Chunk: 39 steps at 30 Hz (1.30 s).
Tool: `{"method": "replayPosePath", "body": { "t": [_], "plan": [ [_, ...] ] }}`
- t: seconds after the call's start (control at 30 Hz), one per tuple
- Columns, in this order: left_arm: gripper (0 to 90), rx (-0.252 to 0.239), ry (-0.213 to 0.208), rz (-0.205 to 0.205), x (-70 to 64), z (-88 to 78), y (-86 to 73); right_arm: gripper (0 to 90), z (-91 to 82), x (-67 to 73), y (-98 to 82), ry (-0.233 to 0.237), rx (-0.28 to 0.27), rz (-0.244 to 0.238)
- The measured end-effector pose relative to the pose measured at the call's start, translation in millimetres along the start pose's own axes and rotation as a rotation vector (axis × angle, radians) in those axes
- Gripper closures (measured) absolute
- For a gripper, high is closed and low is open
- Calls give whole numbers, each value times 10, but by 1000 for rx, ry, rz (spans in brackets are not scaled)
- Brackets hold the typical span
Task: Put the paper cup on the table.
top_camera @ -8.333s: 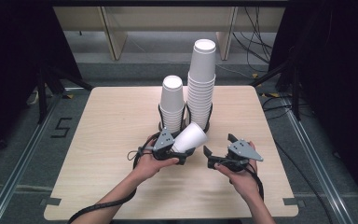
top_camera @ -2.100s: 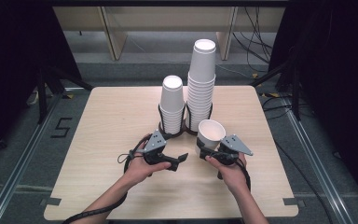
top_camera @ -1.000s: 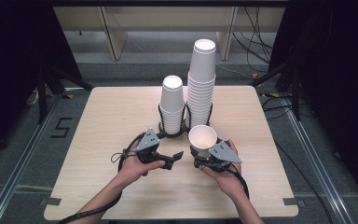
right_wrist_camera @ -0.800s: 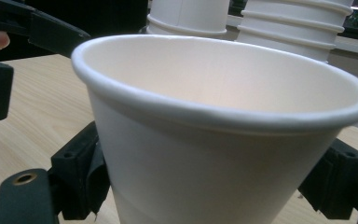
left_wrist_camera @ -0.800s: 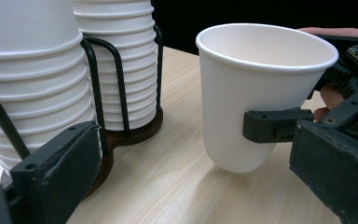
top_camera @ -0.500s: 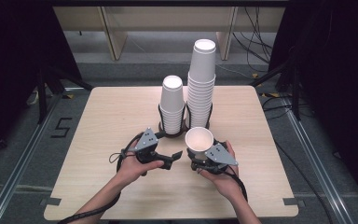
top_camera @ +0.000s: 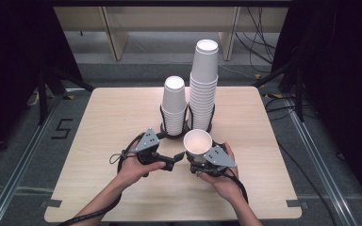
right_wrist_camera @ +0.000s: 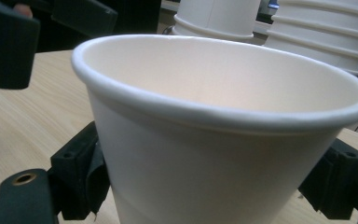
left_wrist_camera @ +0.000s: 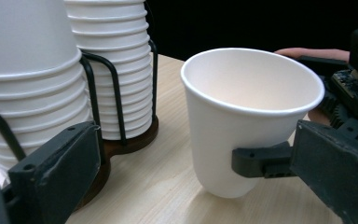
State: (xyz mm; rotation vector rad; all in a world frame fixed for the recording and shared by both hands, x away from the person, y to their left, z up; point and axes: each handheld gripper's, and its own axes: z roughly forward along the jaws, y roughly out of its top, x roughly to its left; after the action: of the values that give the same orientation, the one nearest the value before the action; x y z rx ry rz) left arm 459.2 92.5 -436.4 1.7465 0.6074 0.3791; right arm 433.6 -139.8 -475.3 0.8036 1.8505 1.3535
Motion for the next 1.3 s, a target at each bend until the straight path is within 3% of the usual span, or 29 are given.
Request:
{"method": "replayPosePath", "body": {
  "t": [0.1, 0.13, 0.17, 0.53, 0.6, 0.67, 0.8, 0.9, 0.93, 1.07, 1.3],
  "plan": [
    [0, -11, -8, -2, -21, 40, 30, 157, 13, -3, -12, 21, -4, 1],
    [0, 1, -2, 1, -29, 40, 46, 157, 8, -25, -12, 8, -6, -33],
    [0, -2, -6, 0, -34, 53, 56, 156, 3, -8, -23, 16, 5, -5],
    [0, 16, -36, 3, -115, 136, 84, 154, -55, 31, -69, 8, 13, -13],
    [0, 4, -38, -8, -114, 141, 96, 154, -45, 56, -74, 19, 9, 15],
    [0, 1, -40, -8, -122, 135, 115, 154, -37, 49, -69, 12, 11, -14],
    [0, 1, -53, -1, -152, 142, 153, 154, -40, 48, -53, 11, 29, -18],
    [0, -1, -64, 4, -162, 178, 169, 154, -12, 43, -54, 23, 10, -19],
    [0, 9, -65, 5, -165, 184, 175, 154, -30, 50, -48, 15, 33, -16],
    [0, 24, -72, 6, -174, 231, 179, 154, -20, 86, -52, 32, 46, -1],
    [0, 39, -105, 1, -186, 293, 172, 154, -2, 105, -59, 26, 36, -41]
  ]
}}
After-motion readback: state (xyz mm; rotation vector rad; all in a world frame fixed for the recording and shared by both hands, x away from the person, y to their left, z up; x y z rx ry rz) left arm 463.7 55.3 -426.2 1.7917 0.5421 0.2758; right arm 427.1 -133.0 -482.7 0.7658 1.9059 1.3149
